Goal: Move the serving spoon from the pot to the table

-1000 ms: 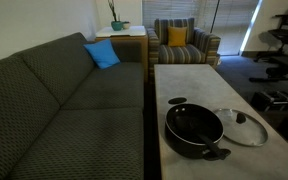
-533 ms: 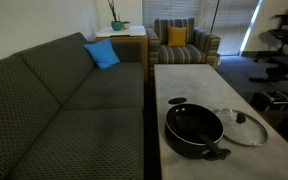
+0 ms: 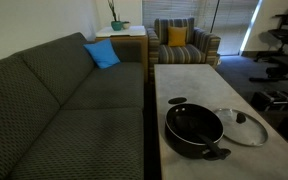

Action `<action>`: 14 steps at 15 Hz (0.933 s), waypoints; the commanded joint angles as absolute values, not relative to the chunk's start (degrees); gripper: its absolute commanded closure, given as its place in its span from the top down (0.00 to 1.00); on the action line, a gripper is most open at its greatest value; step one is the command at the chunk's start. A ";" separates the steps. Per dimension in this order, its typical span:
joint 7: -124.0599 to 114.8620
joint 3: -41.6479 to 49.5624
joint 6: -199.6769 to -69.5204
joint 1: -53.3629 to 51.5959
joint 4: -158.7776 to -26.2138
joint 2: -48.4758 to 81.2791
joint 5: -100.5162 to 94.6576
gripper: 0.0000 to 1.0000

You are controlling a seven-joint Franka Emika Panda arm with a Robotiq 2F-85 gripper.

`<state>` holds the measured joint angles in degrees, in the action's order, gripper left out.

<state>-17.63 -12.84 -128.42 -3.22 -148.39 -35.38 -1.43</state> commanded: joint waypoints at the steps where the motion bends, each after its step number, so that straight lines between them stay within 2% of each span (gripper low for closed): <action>1: -9.79 -7.50 -136.90 -2.05 -141.75 -22.73 -1.69 1.00; 4: 0.39 -1.86 -138.47 -5.49 -134.80 -12.72 5.16 1.00; 8: 11.50 -1.53 -134.93 -7.87 -126.53 -1.00 15.63 1.00; 9: 7.52 -2.23 -137.31 -6.12 -131.53 -6.88 12.26 1.00; 14: 9.37 -2.93 -136.86 -6.94 -127.25 -0.70 14.12 1.00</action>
<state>9.45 -1.79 -136.96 -8.06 -127.31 -0.70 14.16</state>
